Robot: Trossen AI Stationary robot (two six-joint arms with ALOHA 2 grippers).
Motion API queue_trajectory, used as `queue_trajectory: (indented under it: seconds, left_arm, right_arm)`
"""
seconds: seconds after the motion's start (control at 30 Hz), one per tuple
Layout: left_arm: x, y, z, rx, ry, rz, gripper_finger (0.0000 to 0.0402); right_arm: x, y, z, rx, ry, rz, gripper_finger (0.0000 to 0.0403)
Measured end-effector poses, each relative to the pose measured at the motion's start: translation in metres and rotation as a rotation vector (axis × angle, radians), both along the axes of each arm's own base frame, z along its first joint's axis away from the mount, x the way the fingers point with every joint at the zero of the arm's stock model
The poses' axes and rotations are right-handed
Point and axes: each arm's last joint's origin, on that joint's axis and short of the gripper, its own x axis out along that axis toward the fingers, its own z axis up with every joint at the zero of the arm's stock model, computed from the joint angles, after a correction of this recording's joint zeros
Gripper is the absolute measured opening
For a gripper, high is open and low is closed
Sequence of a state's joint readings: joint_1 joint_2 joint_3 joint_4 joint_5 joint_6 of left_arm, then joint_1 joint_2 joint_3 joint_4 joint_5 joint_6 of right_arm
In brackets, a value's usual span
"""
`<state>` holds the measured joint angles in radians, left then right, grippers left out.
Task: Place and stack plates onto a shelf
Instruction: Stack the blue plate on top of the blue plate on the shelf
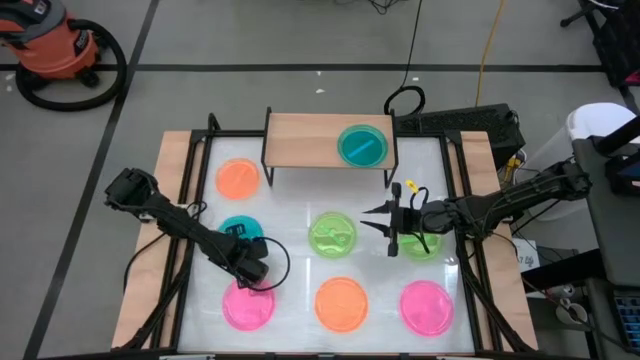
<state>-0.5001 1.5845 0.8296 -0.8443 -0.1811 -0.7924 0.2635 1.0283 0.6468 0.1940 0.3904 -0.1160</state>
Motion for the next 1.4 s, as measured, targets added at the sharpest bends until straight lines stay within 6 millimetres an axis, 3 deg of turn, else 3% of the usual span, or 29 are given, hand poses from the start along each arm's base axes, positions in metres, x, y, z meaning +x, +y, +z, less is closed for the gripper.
queue_trajectory:
  seconds: [0.2, 0.47, 0.63, 0.83, 1.13, 1.27, 1.4]
  left_arm:
    - [-0.003, 0.004, 0.0, 0.031, 0.039, 0.01, 0.0135]
    - [-0.005, 0.002, 0.0, -0.022, 0.073, -0.009, 0.0016]
    - [-0.009, -0.003, 0.007, -0.046, 0.116, -0.051, 0.0004]
    - [-0.002, -0.017, 0.041, 0.017, 0.117, -0.118, 0.0003]
    - [0.023, -0.042, 0.112, 0.184, -0.133, -0.448, 0.0001]
    - [0.035, -0.039, 0.134, 0.414, -0.209, -0.634, 0.0001]
    - [0.059, -0.017, 0.147, 0.64, -0.22, -0.732, 0.0001]
  right_arm:
    - [0.0, 0.0, -0.001, 0.016, 0.004, -0.005, 0.0093]
    - [0.0, 0.0, -0.001, 0.016, 0.006, -0.005, 0.0093]
    - [0.0, 0.0, -0.001, 0.015, 0.007, -0.005, 0.0093]
    - [0.0, 0.0, -0.001, 0.015, 0.01, -0.004, 0.0093]
    - [0.0, 0.0, -0.001, 0.014, 0.01, -0.005, 0.0093]
    - [0.0, 0.0, -0.001, 0.014, 0.009, -0.004, 0.0093]
    - [0.0, 0.0, -0.001, 0.012, 0.01, -0.004, 0.0093]
